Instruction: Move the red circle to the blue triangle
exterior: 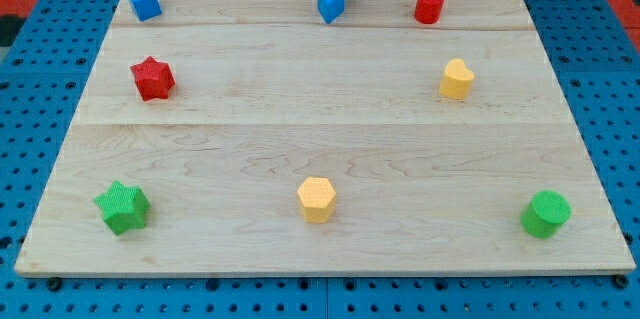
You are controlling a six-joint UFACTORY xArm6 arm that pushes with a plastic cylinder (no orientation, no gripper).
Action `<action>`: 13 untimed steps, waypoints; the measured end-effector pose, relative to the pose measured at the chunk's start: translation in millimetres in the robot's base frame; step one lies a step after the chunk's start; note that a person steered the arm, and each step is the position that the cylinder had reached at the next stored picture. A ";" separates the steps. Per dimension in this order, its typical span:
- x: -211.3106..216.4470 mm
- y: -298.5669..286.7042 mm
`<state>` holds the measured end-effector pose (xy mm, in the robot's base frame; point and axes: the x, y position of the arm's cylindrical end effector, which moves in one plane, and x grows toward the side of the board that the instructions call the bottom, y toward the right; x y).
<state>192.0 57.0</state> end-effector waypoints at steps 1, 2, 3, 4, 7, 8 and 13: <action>0.0 32.8; 0.1 132.5; 13.4 172.6; 55.8 128.0; 38.3 105.9; 13.7 131.2; 24.3 27.5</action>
<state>216.3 84.6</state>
